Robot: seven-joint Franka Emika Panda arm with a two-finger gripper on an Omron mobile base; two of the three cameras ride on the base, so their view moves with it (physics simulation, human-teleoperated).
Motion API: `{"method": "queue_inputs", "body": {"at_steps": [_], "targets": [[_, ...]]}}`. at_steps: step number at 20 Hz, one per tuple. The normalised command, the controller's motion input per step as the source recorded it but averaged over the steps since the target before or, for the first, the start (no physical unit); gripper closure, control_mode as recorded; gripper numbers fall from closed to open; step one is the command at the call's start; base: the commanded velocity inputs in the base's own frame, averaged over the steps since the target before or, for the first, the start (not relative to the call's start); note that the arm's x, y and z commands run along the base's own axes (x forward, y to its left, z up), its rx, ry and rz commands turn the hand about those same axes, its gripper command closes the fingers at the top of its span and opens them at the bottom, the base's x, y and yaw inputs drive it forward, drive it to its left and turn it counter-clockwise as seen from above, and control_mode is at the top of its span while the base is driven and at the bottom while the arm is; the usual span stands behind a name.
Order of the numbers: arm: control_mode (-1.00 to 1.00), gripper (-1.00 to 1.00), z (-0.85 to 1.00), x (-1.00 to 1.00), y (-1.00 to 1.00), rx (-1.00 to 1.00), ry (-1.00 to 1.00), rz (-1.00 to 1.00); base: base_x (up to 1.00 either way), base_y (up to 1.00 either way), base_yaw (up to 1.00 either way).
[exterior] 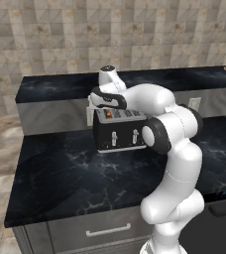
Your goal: Start the toaster. Once the lever pops up, take the bread to the plate on the dining counter.
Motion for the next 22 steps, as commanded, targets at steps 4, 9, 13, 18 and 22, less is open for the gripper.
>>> {"method": "queue_inputs", "body": {"at_steps": [4, 9, 13, 18, 22], "targets": [[-1.0, 1.0, 0.0, 0.0, 0.0, 0.0, 0.0, 0.0, 0.0, 0.0, 0.0], [-1.0, 1.0, 0.0, 0.0, 0.0, 0.0, 0.0, 0.0, 0.0, 0.0, 0.0], [-1.0, 1.0, 0.0, 0.0, 0.0, 0.0, 0.0, 0.0, 0.0, 0.0, 0.0], [-1.0, 1.0, 0.01, 0.0, 0.03, -0.01, 0.0, 0.0, 0.0, 0.0, 0.0], [-1.0, 1.0, 0.52, 0.0, 0.14, -0.03, 0.01, -0.02, 0.0, 0.0, 0.0]]}}
